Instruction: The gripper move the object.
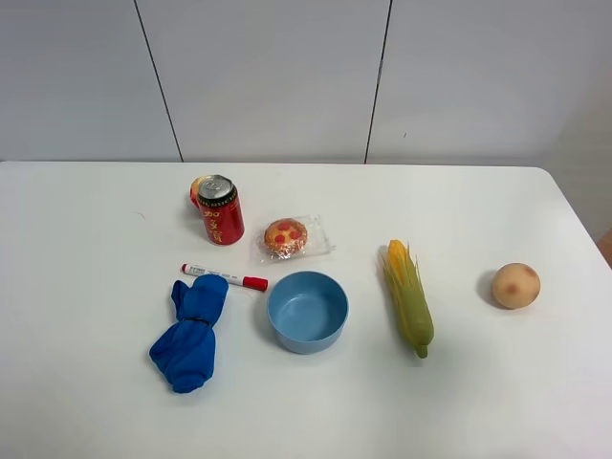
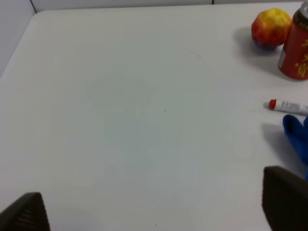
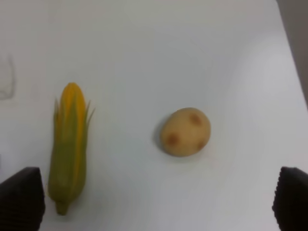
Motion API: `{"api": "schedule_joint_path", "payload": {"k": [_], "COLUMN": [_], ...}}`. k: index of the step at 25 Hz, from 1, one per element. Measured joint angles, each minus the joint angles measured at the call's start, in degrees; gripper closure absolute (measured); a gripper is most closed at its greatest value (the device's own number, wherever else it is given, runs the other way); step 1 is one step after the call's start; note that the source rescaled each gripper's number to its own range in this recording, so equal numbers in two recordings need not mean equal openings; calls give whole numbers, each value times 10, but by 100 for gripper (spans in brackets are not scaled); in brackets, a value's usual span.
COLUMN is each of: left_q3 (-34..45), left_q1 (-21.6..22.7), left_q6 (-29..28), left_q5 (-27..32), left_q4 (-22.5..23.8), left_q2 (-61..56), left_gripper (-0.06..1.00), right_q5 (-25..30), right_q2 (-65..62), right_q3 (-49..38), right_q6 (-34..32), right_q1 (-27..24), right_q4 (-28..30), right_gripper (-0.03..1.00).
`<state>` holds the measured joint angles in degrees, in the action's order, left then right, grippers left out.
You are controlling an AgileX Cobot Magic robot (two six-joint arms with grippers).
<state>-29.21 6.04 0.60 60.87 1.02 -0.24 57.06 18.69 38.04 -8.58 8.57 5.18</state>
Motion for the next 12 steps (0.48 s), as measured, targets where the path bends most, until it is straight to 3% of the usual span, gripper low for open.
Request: {"api": "schedule_joint_path", "payload": {"k": [12], "left_q3": [0], "left_q1": [0], "left_q6": [0], "left_q5": [0], "left_q4": [0], "left_q2": [0], "left_gripper": [-6], "right_q5": [-9], "right_q2": [-88], "right_q3": [-61], "right_q6": [-4], "right_q1": [0], "right_q4": [-26], "right_gripper": [3]}}
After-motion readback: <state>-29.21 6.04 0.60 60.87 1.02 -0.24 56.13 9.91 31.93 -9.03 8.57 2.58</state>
